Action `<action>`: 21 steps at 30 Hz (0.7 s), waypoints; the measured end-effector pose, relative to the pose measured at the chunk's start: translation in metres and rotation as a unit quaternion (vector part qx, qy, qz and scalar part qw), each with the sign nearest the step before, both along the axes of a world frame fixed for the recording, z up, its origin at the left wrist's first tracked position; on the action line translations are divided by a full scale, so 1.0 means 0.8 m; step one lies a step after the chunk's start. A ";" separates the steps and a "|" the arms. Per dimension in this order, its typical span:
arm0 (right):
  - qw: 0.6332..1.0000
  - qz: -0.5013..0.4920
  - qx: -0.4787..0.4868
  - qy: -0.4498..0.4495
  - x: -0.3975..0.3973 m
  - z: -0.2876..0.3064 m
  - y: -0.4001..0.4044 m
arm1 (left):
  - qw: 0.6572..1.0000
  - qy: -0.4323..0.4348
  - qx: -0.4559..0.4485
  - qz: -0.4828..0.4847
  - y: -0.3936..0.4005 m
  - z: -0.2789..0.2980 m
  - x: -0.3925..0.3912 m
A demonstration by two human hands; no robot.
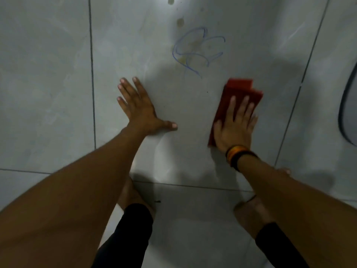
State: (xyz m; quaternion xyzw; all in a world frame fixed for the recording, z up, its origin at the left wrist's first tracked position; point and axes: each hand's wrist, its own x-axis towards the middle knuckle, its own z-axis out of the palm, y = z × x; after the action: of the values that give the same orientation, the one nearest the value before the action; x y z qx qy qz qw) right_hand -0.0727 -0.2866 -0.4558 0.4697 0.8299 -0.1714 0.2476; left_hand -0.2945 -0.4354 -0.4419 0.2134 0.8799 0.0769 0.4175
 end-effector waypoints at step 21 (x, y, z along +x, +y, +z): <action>0.992 0.005 0.063 0.109 -0.215 -0.021 0.117 | 1.000 -0.015 -0.019 -0.005 0.006 -0.012 -0.006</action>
State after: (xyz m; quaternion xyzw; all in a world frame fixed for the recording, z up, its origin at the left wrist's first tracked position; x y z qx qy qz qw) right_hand -0.2445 -0.1933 -0.4729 0.4588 0.8634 -0.1679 0.1261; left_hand -0.2991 -0.4307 -0.4517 0.2090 0.8735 0.0614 0.4354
